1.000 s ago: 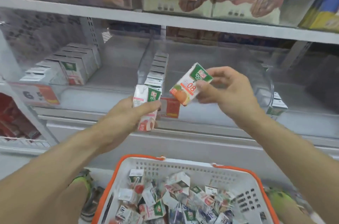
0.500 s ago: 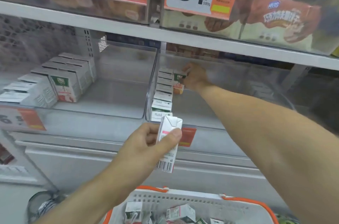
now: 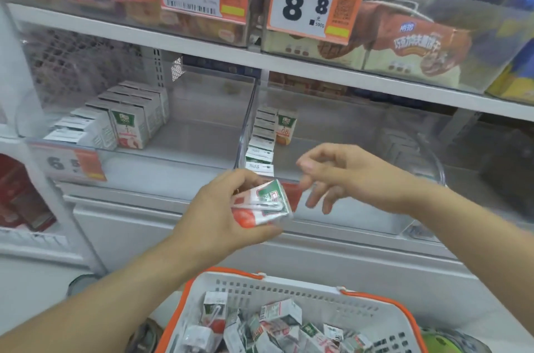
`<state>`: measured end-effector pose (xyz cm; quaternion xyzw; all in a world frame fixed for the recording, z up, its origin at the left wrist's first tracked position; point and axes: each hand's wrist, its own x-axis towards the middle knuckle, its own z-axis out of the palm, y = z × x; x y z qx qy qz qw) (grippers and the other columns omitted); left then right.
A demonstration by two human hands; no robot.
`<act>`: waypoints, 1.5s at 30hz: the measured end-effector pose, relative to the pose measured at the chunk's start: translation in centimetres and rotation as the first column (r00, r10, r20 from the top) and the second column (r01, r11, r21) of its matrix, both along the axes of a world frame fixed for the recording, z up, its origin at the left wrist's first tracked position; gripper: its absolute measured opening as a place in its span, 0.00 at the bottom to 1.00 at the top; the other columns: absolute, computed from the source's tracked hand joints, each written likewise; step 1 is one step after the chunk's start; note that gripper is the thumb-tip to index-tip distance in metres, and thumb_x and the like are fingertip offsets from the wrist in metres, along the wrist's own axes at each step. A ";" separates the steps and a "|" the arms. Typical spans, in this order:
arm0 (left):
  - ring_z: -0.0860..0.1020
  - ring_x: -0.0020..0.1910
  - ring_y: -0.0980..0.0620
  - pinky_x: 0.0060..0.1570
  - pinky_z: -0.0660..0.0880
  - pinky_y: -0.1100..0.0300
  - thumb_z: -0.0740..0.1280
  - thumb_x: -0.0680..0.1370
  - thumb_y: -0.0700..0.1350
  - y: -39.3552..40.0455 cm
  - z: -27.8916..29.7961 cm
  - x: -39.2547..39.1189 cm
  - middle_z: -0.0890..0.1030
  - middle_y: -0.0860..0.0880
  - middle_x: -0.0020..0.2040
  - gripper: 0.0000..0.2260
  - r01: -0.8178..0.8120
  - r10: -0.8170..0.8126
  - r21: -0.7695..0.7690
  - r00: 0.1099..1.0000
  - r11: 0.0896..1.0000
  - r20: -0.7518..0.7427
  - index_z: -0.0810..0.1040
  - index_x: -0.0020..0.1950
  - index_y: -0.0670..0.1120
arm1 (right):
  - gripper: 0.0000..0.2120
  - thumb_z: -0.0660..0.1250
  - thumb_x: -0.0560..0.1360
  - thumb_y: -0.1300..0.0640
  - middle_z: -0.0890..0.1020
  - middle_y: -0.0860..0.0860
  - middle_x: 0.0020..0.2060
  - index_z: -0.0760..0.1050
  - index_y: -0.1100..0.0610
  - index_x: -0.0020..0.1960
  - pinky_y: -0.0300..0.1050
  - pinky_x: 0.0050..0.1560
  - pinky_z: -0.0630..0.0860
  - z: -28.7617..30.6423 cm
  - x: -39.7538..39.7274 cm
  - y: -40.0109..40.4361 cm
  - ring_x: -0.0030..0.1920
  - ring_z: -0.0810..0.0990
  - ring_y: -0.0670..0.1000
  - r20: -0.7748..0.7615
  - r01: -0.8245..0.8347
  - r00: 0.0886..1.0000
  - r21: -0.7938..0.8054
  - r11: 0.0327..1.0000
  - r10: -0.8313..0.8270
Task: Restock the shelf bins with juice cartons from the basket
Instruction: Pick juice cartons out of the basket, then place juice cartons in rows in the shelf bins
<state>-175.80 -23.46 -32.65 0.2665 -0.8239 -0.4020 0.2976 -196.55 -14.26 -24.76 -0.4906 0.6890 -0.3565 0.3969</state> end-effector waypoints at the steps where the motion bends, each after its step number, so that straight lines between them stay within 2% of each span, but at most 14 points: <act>1: 0.78 0.47 0.60 0.46 0.73 0.66 0.83 0.62 0.53 -0.2 -0.2 0.3 0.79 0.60 0.47 0.24 -0.018 0.020 -0.105 1.000 0.994 0.017 0.77 0.53 0.57 | 0.23 0.71 0.71 0.44 0.85 0.59 0.45 0.73 0.57 0.60 0.51 0.40 0.82 -0.1 1.0 0.8 0.42 0.86 0.60 -0.030 -0.024 0.999 0.042 0.999 0.025; 4: 0.74 0.50 0.58 0.51 0.74 0.56 0.81 0.62 0.55 -0.6 -0.5 1.3 0.76 0.59 0.49 0.25 -0.056 0.057 -0.318 0.998 0.947 -0.006 0.78 0.56 0.54 | 0.31 0.77 0.62 0.44 0.86 0.56 0.41 0.72 0.53 0.60 0.56 0.44 0.84 -0.9 4.0 1.4 0.42 0.86 0.59 -0.048 -0.019 0.999 0.056 0.998 0.021; 8: 0.74 0.49 0.53 0.51 0.72 0.51 0.74 0.66 0.62 -1.3 0.0 3.0 0.76 0.55 0.49 0.23 -0.159 0.123 -0.426 0.986 0.891 -0.111 0.78 0.55 0.53 | 0.19 0.79 0.68 0.57 0.86 0.59 0.42 0.77 0.59 0.55 0.56 0.44 0.84 -1.9 7.7 -0.7 0.42 0.85 0.64 0.016 0.051 0.999 -0.124 0.991 -0.050; 12: 0.74 0.52 0.51 0.51 0.73 0.46 0.74 0.66 0.63 -4.2 1.1 5.7 0.77 0.54 0.51 0.24 -0.350 0.286 -0.445 0.936 0.824 -0.206 0.78 0.57 0.53 | 0.17 0.78 0.70 0.56 0.85 0.56 0.46 0.78 0.57 0.57 0.55 0.44 0.84 -1.6 11.5 -5.0 0.42 0.86 0.59 -0.021 0.077 0.996 -0.296 0.952 -0.087; 17: 0.80 0.47 0.58 0.48 0.79 0.60 0.77 0.66 0.54 -7.3 1.7 10.1 0.84 0.54 0.50 0.26 -0.263 0.274 0.076 0.904 0.962 -0.329 0.80 0.63 0.52 | 0.36 0.78 0.70 0.55 0.79 0.54 0.58 0.64 0.46 0.73 0.48 0.52 0.83 0.7 13.4 -10.9 0.47 0.86 0.52 -0.221 -0.336 0.932 -0.242 0.910 0.286; 21: 0.84 0.53 0.51 0.56 0.79 0.53 0.75 0.68 0.59 -9.3 0.5 12.8 0.86 0.50 0.52 0.33 -0.144 0.243 0.285 0.904 0.948 -0.351 0.74 0.70 0.50 | 0.34 0.77 0.70 0.66 0.75 0.53 0.66 0.68 0.55 0.72 0.46 0.51 0.80 1.3 13.5 -15.3 0.49 0.84 0.58 -0.247 -0.556 0.821 -0.138 0.820 0.515; 25: 0.83 0.53 0.46 0.54 0.77 0.48 0.74 0.65 0.67 -10.3 -0.4 14.3 0.83 0.42 0.57 0.39 0.065 0.193 0.487 0.866 0.871 -0.461 0.73 0.70 0.48 | 0.28 0.78 0.69 0.62 0.80 0.63 0.57 0.71 0.64 0.65 0.66 0.51 0.80 0.3 14.3 -17.7 0.50 0.81 0.69 -0.221 -0.636 0.770 -0.199 0.745 0.599; 27: 0.82 0.52 0.49 0.55 0.78 0.52 0.70 0.70 0.67 -10.3 -0.2 14.3 0.82 0.43 0.58 0.33 -0.006 0.261 0.505 0.861 0.863 -0.436 0.75 0.68 0.48 | 0.24 0.77 0.68 0.61 0.81 0.66 0.53 0.73 0.67 0.59 0.71 0.51 0.78 -0.2 14.9 -18.1 0.51 0.80 0.71 -0.235 -0.591 0.806 -0.285 0.755 0.542; 29: 0.78 0.58 0.55 0.58 0.73 0.66 0.64 0.78 0.62 -10.9 -0.7 14.2 0.79 0.48 0.62 0.24 -0.362 0.483 0.373 0.819 0.854 -0.309 0.73 0.68 0.49 | 0.22 0.77 0.67 0.61 0.81 0.65 0.50 0.73 0.66 0.56 0.64 0.45 0.82 -0.5 15.4 -18.8 0.47 0.82 0.67 -0.256 -0.469 0.882 -0.384 0.795 0.396; 31: 0.69 0.65 0.53 0.63 0.66 0.65 0.65 0.80 0.56 -11.9 -1.6 14.5 0.73 0.49 0.65 0.21 -0.707 0.698 0.075 0.665 0.703 -0.266 0.71 0.70 0.49 | 0.20 0.79 0.68 0.60 0.82 0.62 0.50 0.74 0.63 0.54 0.52 0.38 0.83 -0.6 15.8 -20.0 0.41 0.85 0.61 -0.252 -0.290 0.949 -0.464 0.837 0.189; 32: 0.67 0.66 0.51 0.65 0.64 0.61 0.67 0.78 0.53 -12.4 -2.3 14.5 0.72 0.48 0.66 0.22 -0.761 0.724 -0.053 0.634 0.646 -0.272 0.71 0.70 0.48 | 0.19 0.79 0.68 0.60 0.83 0.60 0.49 0.74 0.62 0.53 0.48 0.36 0.83 -0.9 16.0 -21.0 0.38 0.86 0.58 -0.245 -0.198 0.966 -0.479 0.855 0.086; 36: 0.64 0.71 0.42 0.69 0.65 0.46 0.72 0.74 0.50 -12.6 -5.3 13.4 0.66 0.43 0.74 0.27 -0.677 0.689 -0.323 0.719 0.662 -0.095 0.71 0.72 0.49 | 0.21 0.81 0.66 0.63 0.82 0.57 0.48 0.73 0.59 0.53 0.51 0.39 0.84 -3.1 17.4 -26.6 0.43 0.85 0.56 -0.260 0.011 0.960 -0.333 0.943 -0.103; 41: 0.67 0.68 0.39 0.64 0.69 0.44 0.73 0.74 0.48 -12.4 -6.5 13.3 0.63 0.44 0.76 0.30 -0.672 0.700 -0.407 0.707 0.619 -0.104 0.68 0.74 0.51 | 0.22 0.80 0.67 0.57 0.82 0.55 0.54 0.76 0.58 0.57 0.51 0.56 0.81 -5.9 19.0 -31.1 0.53 0.83 0.56 -0.478 0.037 0.869 -0.191 0.981 -0.126; 45: 0.66 0.68 0.39 0.65 0.67 0.41 0.72 0.73 0.48 -12.6 -6.5 12.7 0.64 0.44 0.75 0.29 -0.681 0.739 -0.445 0.671 0.582 -0.060 0.68 0.73 0.51 | 0.36 0.82 0.63 0.49 0.79 0.55 0.56 0.70 0.60 0.64 0.45 0.51 0.76 -7.0 19.5 -31.5 0.58 0.78 0.55 -0.601 0.048 0.780 -0.221 0.974 -0.175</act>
